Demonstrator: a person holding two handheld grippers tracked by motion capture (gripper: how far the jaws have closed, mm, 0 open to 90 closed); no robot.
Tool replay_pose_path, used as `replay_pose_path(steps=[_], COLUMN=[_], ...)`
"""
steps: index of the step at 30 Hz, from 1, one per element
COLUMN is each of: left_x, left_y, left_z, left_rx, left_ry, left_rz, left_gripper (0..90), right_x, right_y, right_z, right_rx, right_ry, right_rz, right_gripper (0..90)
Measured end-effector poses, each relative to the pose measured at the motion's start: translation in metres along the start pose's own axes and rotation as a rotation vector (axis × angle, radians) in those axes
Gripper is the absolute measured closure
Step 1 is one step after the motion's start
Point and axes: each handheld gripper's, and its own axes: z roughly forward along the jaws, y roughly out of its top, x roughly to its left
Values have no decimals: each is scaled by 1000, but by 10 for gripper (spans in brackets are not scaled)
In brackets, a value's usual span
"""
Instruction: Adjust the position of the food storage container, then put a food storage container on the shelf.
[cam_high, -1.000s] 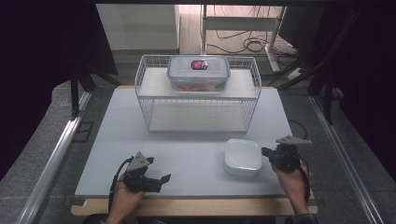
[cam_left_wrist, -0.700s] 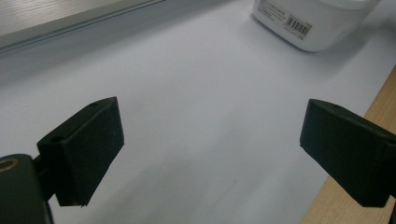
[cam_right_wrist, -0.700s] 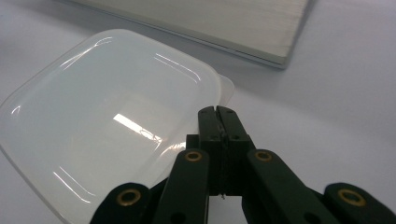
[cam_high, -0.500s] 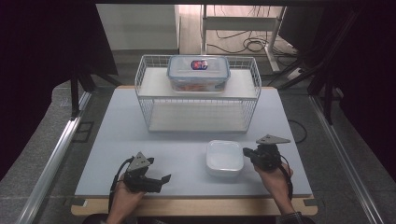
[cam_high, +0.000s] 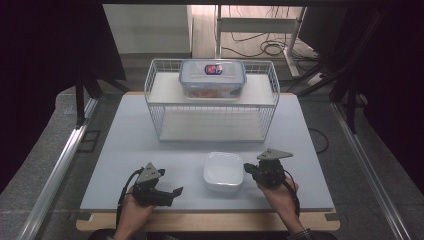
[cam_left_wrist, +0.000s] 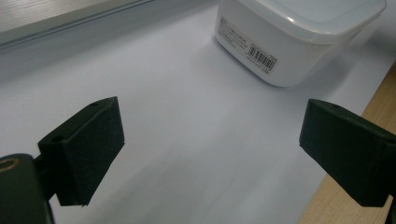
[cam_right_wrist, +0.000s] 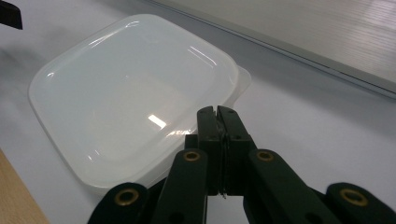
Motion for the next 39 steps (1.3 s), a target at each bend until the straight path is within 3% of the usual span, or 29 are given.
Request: replay_pose_path(steps=[8, 12, 16, 21, 23, 26, 28, 34, 39], left_x=[-1, 0, 2, 1, 1, 2, 0, -3, -7], left_y=[0, 0, 0, 1, 3, 8, 14, 36, 55], left_z=[1, 0, -1, 0, 0, 0, 1, 10, 24], left_rx=[7, 8, 15, 46, 50, 31, 19, 1, 28], left_ry=[1, 3, 4, 19, 7, -45, -61, -95, -110], left_rz=[4, 1, -16, -26, -40, -68, -67, -45, -1], left_gripper=[65, 65, 65, 63, 63, 63, 68, 153, 184], right_x=[3, -7, -15, -17, -18, -17, -17, -9, -1], right_y=[1, -1, -2, -4, -5, -4, -2, 3, 10], right_z=[10, 4, -7, -13, -14, -15, -16, -13, -12], right_rx=[-20, -35, -56, -51, -54, -60, -64, -34, -19], right_ry=[0, -6, 11, 6, 5, 6, 17, 62, 80], right_rz=[-11, 15, 55, 43, 37, 32, 29, 16, -2], right_gripper=[856, 749, 550, 394, 354, 304, 271, 286, 323])
